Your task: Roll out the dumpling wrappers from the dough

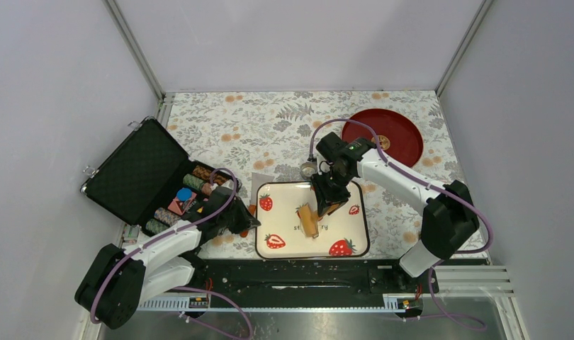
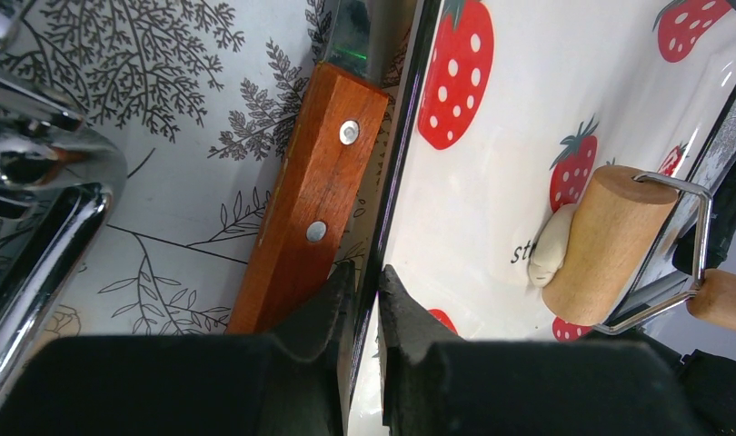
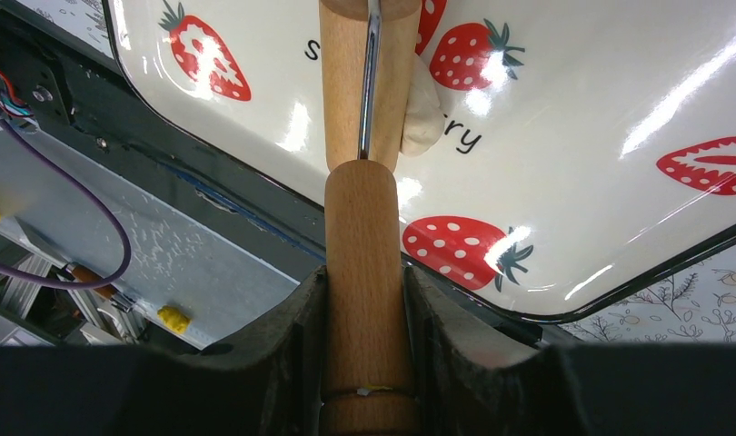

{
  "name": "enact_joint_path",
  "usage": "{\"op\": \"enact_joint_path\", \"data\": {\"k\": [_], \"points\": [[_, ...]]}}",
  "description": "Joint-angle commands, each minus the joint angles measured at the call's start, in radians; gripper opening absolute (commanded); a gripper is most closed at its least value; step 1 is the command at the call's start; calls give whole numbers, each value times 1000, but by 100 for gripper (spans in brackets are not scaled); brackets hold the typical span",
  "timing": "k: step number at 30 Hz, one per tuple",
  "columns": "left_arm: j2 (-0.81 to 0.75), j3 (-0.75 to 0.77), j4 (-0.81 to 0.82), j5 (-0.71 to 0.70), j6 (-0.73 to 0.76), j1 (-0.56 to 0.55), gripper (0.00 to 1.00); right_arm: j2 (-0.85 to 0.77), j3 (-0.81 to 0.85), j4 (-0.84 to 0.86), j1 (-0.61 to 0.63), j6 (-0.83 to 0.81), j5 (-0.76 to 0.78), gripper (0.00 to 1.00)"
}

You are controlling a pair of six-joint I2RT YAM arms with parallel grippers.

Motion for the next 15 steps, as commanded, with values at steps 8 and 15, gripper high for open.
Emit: {"op": "enact_joint_path", "data": {"k": [8, 15], "points": [[-5, -17, 16, -86, -9, 17, 0, 206, -154, -73, 58, -58, 229, 0], [-5, -19, 15, -87, -9, 17, 0, 203, -145, -64, 58, -55, 222, 0]]}}
